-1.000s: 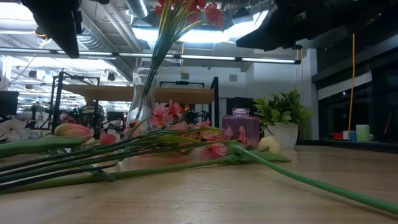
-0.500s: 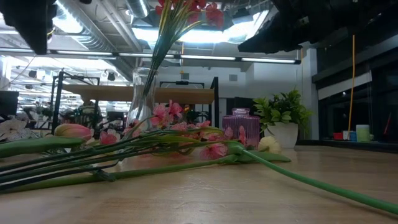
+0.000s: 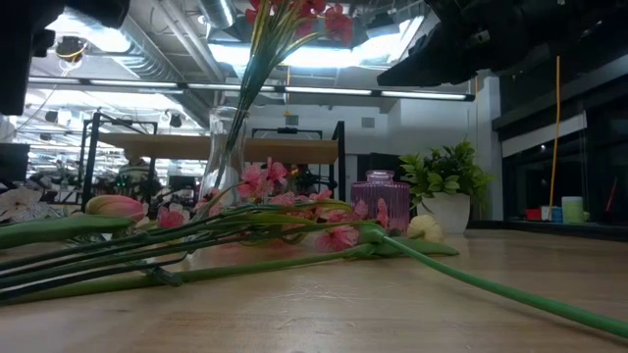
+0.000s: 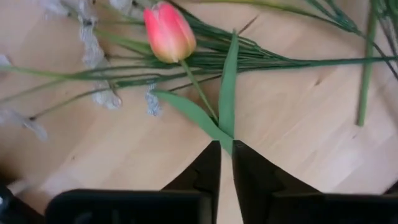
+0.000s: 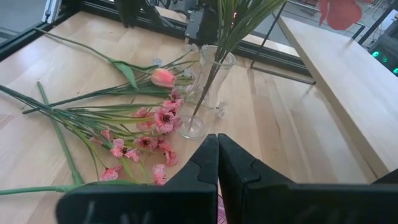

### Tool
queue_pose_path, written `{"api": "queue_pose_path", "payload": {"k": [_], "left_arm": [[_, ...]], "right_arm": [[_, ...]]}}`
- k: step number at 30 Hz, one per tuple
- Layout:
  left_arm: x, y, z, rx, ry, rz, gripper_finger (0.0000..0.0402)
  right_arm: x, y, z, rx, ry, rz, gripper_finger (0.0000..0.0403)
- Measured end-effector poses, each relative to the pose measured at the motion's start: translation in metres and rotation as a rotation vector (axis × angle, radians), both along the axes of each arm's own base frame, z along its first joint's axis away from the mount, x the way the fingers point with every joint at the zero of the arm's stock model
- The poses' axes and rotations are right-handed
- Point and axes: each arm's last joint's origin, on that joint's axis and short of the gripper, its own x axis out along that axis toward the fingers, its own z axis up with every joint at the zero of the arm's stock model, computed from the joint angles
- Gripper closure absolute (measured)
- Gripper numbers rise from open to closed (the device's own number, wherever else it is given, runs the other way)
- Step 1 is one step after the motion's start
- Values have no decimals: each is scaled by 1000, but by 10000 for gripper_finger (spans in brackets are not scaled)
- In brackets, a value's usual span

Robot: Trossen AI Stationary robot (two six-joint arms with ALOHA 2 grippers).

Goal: Pick and place flowers into a vace then onto a shelf
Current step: Put the pink tulip into the transparent vase

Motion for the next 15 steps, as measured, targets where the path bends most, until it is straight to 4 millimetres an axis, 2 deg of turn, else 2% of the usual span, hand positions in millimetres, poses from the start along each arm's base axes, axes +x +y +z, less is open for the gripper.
{"api": "queue_pose_path", "payload": {"k": [9,15], "left_arm": [[-1,-12,-14,12,31,88,282],[-1,-21,-28,11,71,157,250]], "right_arm": [[0,0,0,2,0,-1,400],[0,0,0,2,3,-1,400]]}}
